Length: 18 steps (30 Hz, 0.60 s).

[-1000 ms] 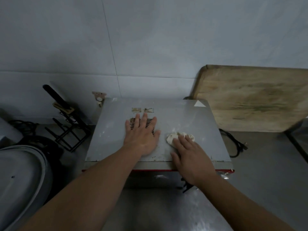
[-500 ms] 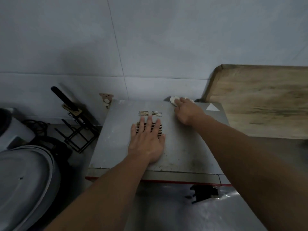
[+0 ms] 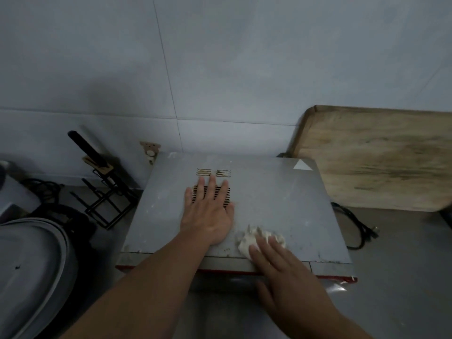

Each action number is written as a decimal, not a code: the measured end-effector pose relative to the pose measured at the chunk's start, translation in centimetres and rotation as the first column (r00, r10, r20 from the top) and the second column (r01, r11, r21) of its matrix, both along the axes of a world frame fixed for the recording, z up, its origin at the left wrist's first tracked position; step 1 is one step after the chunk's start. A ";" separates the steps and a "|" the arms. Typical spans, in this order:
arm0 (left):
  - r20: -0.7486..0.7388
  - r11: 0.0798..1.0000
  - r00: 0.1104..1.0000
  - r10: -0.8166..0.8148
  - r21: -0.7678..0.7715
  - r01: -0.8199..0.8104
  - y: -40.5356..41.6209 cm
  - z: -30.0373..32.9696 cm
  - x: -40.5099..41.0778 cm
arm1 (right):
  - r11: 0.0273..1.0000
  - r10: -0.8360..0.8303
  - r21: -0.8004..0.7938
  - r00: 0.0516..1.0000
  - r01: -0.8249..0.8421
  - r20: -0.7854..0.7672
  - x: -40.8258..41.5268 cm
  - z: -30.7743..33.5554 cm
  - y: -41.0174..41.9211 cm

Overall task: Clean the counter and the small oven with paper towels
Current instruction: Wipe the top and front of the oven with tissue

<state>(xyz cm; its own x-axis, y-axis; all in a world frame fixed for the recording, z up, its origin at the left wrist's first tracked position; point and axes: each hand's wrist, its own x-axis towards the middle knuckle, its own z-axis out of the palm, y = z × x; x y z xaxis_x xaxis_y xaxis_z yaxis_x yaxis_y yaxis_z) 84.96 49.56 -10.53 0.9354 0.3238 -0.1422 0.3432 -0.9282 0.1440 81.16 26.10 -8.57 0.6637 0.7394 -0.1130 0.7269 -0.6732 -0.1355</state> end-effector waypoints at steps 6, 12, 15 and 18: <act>-0.002 1.000 1.000 0.002 0.007 -0.002 -0.2 0.0 0.0 | 0.999 -0.010 0.035 0.994 0.014 -0.108 4.7 1.8 1.8; 0.021 1.000 1.000 0.008 0.005 -0.008 0.1 -0.3 0.2 | 0.988 -0.151 0.007 0.987 0.152 -0.062 18.9 0.5 6.2; 0.024 1.000 1.000 0.008 0.005 -0.008 0.1 -0.4 0.1 | 0.979 -0.205 -0.020 0.972 0.204 -0.117 23.2 1.0 8.8; 0.027 1.000 1.000 0.009 0.002 -0.009 0.0 -0.3 -0.1 | 0.970 -0.241 -0.015 0.967 0.241 -0.087 22.8 0.4 9.6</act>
